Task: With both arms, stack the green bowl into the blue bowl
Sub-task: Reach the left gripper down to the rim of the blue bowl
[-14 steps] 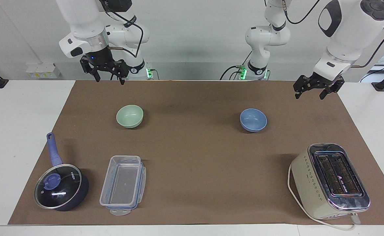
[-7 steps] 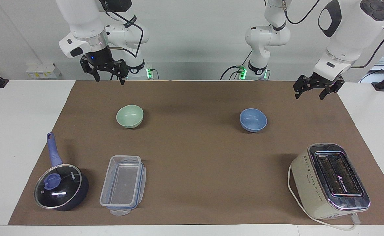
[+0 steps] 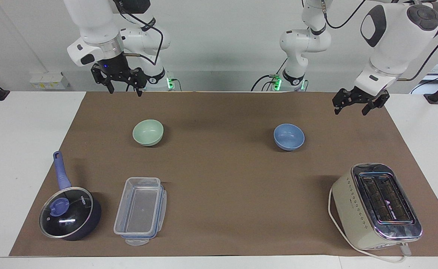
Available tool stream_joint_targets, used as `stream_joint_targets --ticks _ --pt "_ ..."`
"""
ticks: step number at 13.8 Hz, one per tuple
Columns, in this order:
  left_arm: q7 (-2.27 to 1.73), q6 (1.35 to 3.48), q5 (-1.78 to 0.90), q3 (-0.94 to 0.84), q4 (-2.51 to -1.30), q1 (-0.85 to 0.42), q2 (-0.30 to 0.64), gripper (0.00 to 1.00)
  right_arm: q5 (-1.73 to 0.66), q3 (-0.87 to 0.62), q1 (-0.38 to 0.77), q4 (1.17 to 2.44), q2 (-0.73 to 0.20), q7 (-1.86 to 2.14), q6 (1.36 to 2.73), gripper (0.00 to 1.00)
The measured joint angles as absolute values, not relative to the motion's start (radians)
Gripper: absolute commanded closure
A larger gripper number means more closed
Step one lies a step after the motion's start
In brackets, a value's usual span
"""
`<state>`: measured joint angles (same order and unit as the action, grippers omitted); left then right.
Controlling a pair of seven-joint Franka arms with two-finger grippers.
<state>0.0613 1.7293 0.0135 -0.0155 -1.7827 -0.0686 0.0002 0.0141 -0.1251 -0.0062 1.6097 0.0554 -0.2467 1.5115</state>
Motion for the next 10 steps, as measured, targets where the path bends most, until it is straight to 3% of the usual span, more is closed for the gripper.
stream_joint_targets --ticks 10 --pt "0.06 1.96 -0.015 -0.038 -2.106 -0.107 -0.08 0.0 0.014 -0.125 -0.014 1.611 0.055 -0.247 1.511 0.0"
